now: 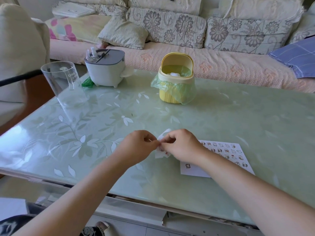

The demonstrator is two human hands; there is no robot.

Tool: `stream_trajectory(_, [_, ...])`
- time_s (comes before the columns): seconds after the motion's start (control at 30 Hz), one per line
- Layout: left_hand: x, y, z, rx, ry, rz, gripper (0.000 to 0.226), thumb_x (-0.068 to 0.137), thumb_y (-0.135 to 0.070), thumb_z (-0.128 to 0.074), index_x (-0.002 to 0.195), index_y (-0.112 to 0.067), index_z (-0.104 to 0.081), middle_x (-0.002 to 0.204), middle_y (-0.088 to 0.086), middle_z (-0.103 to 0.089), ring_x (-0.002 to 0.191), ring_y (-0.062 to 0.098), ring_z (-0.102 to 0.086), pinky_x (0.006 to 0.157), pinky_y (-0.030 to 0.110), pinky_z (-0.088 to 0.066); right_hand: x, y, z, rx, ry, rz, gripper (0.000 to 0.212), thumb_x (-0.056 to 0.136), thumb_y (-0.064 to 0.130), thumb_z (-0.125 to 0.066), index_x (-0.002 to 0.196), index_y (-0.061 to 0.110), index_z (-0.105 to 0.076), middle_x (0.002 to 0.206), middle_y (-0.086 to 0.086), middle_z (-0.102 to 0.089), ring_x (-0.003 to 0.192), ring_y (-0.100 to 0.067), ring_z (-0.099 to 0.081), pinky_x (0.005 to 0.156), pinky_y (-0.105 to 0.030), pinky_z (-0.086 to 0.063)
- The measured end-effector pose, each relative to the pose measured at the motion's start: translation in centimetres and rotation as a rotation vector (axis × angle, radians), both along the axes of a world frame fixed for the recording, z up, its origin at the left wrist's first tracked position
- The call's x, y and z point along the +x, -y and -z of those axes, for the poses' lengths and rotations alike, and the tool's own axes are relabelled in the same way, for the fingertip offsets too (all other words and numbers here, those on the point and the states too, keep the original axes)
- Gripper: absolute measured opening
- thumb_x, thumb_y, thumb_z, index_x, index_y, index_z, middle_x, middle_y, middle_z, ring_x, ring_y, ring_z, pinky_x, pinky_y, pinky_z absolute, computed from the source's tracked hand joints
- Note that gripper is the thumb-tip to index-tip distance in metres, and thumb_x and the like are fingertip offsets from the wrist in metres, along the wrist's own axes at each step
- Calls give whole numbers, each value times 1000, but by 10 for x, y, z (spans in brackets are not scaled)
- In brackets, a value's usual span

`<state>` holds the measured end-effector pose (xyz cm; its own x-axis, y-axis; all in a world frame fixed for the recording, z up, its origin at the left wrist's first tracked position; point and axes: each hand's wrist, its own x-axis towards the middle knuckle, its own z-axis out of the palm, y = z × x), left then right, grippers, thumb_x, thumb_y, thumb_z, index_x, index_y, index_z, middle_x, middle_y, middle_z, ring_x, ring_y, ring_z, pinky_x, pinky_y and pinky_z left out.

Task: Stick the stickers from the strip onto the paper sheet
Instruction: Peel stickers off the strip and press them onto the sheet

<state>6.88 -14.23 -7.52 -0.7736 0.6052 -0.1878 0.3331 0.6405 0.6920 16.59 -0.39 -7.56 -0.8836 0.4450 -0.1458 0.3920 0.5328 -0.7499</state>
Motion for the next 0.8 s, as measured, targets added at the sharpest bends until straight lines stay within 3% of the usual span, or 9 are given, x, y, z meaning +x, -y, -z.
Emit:
stream_trajectory(0.07, [-1, 0, -1, 131, 94, -74, 19, 84, -38, -70, 98, -26, -65, 82, -11, -67, 69, 7, -62, 57, 21, -45, -2, -1, 1, -96, -38, 49, 10, 90, 26, -71, 83, 22, -77, 67, 20, -69, 59, 8, -58, 57, -9, -42])
stream_trajectory(0.17, [-4, 0, -6, 235, 186, -169, 29, 84, -39, -71, 106, -26, -58, 93, -10, -65, 80, 9, -63, 64, 25, -48, -4, -3, -1, -248, -132, 136, 8, 91, 21, -72, 90, 15, -76, 75, 8, -70, 49, 3, -53, 54, -13, -42])
stream_trajectory(0.33, [-4, -2, -12, 360, 310, -155, 16, 87, -34, -68, 97, -21, -67, 96, 0, -71, 76, 11, -62, 61, 21, -40, -1, -8, -5, -408, -222, 139, 5, 93, 14, -71, 95, 10, -73, 71, 2, -66, 49, -14, -50, 42, -12, -35])
stream_trajectory(0.53, [-3, -3, -17, 472, 315, -132, 10, 90, -23, -69, 86, -14, -70, 88, 5, -74, 62, 8, -58, 49, 8, -38, 0, -9, -5, -355, -235, 96, 2, 92, 14, -71, 93, 12, -72, 78, -2, -71, 53, -18, -55, 45, -15, -38])
stream_trajectory(0.63, [-1, -4, -17, 461, 297, -119, 9, 90, -22, -68, 87, -15, -72, 80, 0, -72, 61, 8, -57, 48, 8, -38, 0, -11, -7, -320, -324, 105, 8, 91, 14, -71, 97, 18, -69, 81, 2, -73, 52, -19, -57, 54, -22, -44])
stream_trajectory(0.8, [3, -7, -21, 442, 331, -91, 17, 92, -27, -62, 86, -17, -74, 87, 2, -74, 65, 10, -61, 60, 20, -42, -1, -17, -12, -166, -391, 68, 17, 87, 11, -77, 91, 25, -66, 78, 7, -68, 50, -17, -56, 51, -27, -48])
